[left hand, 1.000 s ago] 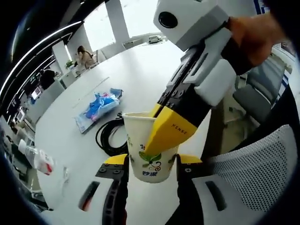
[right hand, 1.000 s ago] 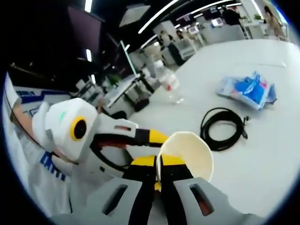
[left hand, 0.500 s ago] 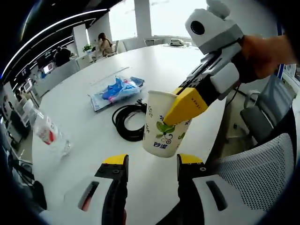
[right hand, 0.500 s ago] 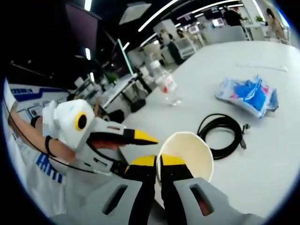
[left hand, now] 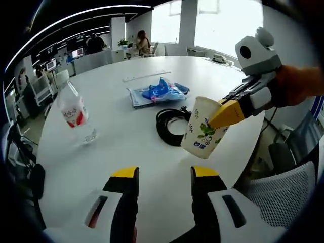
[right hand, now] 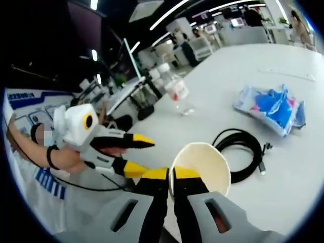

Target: Arrange the tabletop items into an orderly group along one side of the table until the central work area is clear of visible clutter.

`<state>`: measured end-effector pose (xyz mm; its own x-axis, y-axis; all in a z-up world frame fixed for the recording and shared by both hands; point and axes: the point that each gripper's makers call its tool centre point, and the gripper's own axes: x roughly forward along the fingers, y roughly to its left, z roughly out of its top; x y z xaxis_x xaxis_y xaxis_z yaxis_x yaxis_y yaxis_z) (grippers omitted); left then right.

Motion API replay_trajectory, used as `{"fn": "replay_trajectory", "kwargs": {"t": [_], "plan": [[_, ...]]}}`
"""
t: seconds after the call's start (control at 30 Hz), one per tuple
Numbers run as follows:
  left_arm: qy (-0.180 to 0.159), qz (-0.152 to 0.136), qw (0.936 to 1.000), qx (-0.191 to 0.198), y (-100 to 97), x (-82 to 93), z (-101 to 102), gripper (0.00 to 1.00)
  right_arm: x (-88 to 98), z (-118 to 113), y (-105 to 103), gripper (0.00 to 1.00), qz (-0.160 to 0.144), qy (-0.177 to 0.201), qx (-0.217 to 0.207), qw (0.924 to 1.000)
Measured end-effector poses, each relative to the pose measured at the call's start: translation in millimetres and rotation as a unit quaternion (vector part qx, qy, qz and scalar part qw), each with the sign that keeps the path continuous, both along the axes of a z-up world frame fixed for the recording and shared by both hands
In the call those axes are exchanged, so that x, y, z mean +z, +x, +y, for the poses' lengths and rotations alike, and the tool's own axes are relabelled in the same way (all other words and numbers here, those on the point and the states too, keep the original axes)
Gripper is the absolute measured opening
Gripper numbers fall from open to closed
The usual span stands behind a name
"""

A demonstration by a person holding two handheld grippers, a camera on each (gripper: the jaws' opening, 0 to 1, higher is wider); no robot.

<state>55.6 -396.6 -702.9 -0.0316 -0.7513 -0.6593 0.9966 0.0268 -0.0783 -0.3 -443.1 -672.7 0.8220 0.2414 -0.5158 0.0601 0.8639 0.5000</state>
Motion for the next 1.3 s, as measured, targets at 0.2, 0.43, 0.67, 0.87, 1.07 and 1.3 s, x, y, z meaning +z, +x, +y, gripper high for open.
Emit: {"fn": "replay_trajectory", "kwargs": {"t": [0.2, 0.43, 0.67, 0.87, 1.07, 1.3], "plan": [[-0.003, 0.01, 0.9996, 0.027, 11.9, -1.3, 7, 0.39, -2.6, -4, 16, 0.0, 0.002, -0.003, 0.01, 0.9999], [-0.003, 0.019, 0.9986, 0.05, 21.5, -4.1, 15, 0.39, -2.9, -5, 39, 0.0, 0.007, -0.011, 0.031, 0.9994], [-0.005, 0.033, 0.9968, 0.073, 29.5, -6.3, 21, 0.39, -7.6, -13, 68, 0.0, 0.011, -0.03, 0.055, 0.998], [-0.009, 0.036, 0.9956, 0.087, 37.0, -2.8, 27, 0.39, -16.0, -15, 86, 0.0, 0.018, -0.037, 0.062, 0.9972], [-0.011, 0.038, 0.9935, 0.107, 47.5, -2.4, 35, 0.39, -19.2, -22, 108, 0.0, 0.026, -0.064, 0.074, 0.9948], [-0.01, 0.044, 0.9922, 0.117, 50.8, -5.1, 40, 0.39, -22.5, -37, 136, 0.0, 0.032, -0.101, 0.089, 0.9904]]}}
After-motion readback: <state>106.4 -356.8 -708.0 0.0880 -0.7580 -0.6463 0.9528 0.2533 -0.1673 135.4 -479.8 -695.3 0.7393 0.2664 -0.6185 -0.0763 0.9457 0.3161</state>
